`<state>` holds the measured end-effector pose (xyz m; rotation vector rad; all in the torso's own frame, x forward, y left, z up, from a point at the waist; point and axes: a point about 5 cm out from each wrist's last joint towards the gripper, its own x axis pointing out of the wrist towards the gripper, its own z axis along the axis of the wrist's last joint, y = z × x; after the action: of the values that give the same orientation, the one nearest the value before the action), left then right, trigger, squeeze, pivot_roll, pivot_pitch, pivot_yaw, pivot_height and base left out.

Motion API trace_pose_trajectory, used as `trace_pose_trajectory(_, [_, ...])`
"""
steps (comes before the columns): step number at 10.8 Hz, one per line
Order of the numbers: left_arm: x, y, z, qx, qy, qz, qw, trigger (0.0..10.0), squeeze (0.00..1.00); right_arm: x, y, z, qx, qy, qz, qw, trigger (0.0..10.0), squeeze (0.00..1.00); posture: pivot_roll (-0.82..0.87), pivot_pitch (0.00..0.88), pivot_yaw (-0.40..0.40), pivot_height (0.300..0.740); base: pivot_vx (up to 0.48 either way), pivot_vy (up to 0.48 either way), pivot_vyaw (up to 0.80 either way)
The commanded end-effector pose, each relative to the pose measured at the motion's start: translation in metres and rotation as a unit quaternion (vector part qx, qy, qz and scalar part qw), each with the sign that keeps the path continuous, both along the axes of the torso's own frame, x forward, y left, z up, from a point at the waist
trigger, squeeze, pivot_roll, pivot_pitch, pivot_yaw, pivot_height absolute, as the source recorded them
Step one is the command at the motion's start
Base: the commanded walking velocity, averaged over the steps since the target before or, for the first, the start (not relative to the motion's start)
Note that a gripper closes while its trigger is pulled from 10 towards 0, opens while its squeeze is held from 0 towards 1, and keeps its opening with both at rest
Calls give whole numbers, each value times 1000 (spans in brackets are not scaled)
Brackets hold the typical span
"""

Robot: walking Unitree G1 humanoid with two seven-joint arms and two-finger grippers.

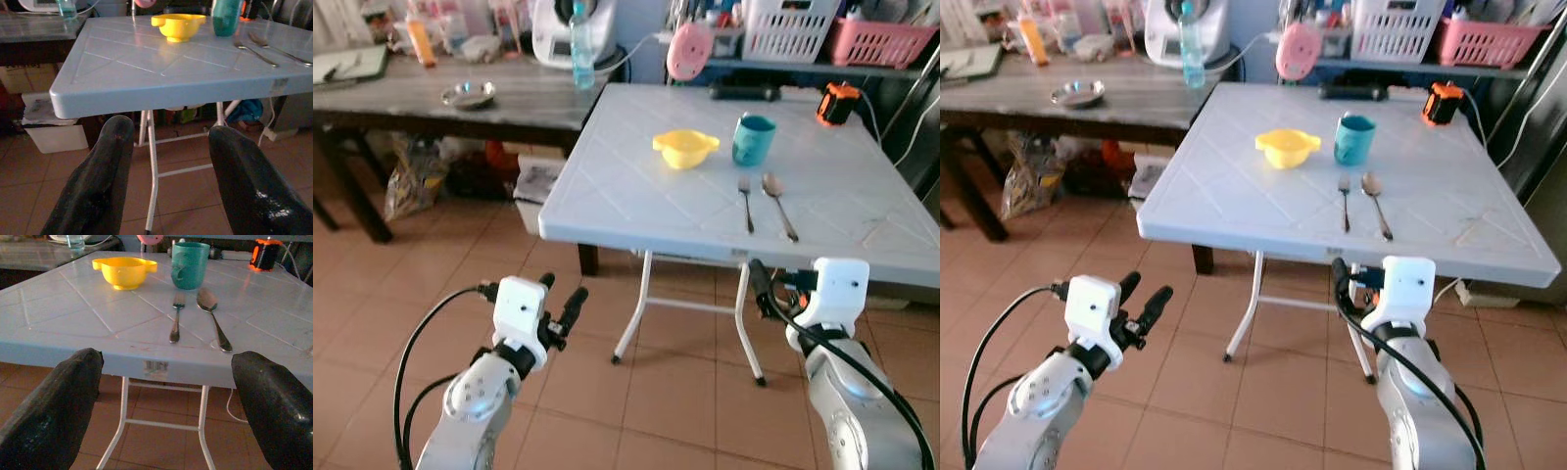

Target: Setting the table

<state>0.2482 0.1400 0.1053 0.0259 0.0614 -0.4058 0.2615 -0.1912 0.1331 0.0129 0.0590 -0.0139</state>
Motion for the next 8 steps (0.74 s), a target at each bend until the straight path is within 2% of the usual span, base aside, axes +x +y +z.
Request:
trace_pose_trajectory(1, [-1, 1, 3, 1, -6, -5, 1000, 10000, 0, 0, 3, 2, 1, -5, 5, 1000, 10000, 0, 25, 21, 0, 740, 0, 0, 0])
trace_pose_trajectory(8, [0, 2, 1, -1, -7, -15, 1000, 10000, 0, 1, 3, 0, -5, -3, 12, 1000, 10000, 0, 27, 16, -5, 740, 292, 0, 0])
